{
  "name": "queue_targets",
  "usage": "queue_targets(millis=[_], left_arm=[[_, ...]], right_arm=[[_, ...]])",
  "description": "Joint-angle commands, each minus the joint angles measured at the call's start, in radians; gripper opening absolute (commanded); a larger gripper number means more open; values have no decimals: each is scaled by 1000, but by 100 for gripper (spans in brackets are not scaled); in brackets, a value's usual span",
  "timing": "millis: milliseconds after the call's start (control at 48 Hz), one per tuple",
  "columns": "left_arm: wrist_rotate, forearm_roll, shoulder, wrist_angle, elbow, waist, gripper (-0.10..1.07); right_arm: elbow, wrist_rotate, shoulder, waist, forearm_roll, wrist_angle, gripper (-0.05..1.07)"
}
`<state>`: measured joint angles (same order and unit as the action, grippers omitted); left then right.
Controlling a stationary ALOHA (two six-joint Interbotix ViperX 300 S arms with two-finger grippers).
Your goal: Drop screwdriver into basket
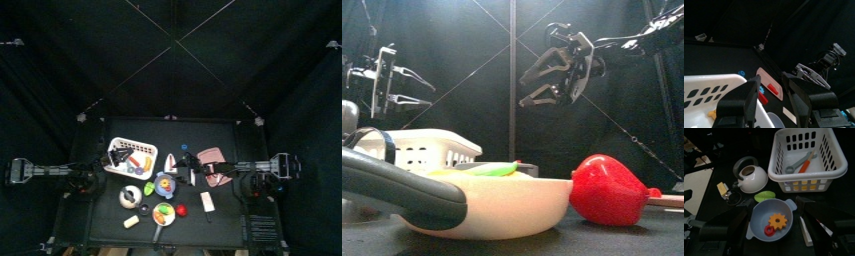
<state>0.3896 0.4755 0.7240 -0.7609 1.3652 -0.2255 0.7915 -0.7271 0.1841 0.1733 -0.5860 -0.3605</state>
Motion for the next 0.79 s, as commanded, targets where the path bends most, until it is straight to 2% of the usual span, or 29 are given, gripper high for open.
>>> queue_targets(millis=[0, 604, 771], left_arm=[[-3, -18, 2, -11, -29, 2, 79], [-3, -34, 2, -9, -29, 3, 79], [-6, -43, 2, -11, -31, 14, 79]], right_arm=[[-25, 2, 8, 0, 3, -8, 98], [-18, -6, -5, -3, 5, 9, 98], [-34, -6, -14, -43, 11, 46, 98]])
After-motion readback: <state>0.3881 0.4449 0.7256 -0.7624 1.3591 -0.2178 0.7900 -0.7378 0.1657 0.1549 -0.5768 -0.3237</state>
